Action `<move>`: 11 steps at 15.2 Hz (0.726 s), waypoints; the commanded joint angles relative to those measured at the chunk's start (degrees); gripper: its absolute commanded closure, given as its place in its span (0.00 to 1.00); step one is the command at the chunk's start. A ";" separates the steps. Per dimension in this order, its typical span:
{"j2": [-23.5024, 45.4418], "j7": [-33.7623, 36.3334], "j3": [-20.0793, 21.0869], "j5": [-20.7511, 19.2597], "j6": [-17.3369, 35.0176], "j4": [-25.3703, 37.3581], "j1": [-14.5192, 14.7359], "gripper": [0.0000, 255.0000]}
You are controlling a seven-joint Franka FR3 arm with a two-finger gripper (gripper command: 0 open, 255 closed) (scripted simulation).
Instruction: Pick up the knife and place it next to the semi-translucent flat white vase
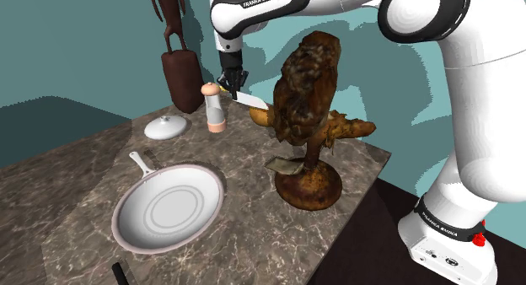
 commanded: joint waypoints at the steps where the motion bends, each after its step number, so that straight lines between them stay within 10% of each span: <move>1: 0.26 0.02 -0.03 -0.05 1.41 -1.13 -0.04 1.00; 11: 1.83 0.26 -0.23 -0.39 8.24 -6.41 -0.15 1.00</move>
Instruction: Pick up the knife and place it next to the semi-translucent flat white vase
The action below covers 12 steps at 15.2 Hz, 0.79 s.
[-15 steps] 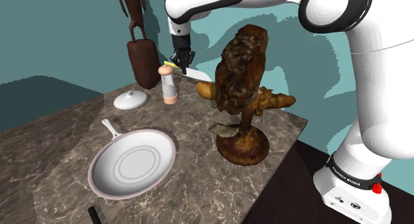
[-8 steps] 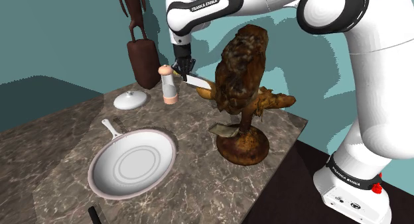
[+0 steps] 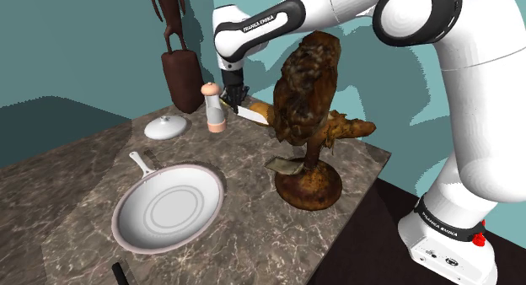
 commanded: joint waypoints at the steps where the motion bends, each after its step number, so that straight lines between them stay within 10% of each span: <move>1: 0.32 -0.01 -0.05 -0.06 1.25 -0.92 -0.05 1.00; 12: 1.75 0.16 -0.21 -0.33 4.71 -2.96 -0.03 1.00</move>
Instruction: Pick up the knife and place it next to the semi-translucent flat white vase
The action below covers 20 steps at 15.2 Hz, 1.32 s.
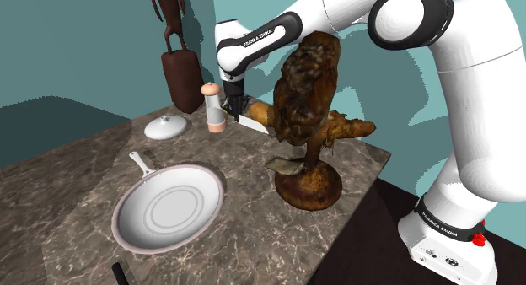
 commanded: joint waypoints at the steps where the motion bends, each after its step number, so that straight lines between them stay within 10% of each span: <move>1: 0.01 0.00 0.00 0.00 0.01 0.00 0.00 1.00; 2: 0.00 0.00 0.00 0.00 0.00 0.00 0.00 1.00; 3: 0.00 0.00 0.00 0.00 0.00 0.00 0.00 0.00; 20: -2.06 -0.29 0.24 0.42 -6.16 4.14 0.00 0.00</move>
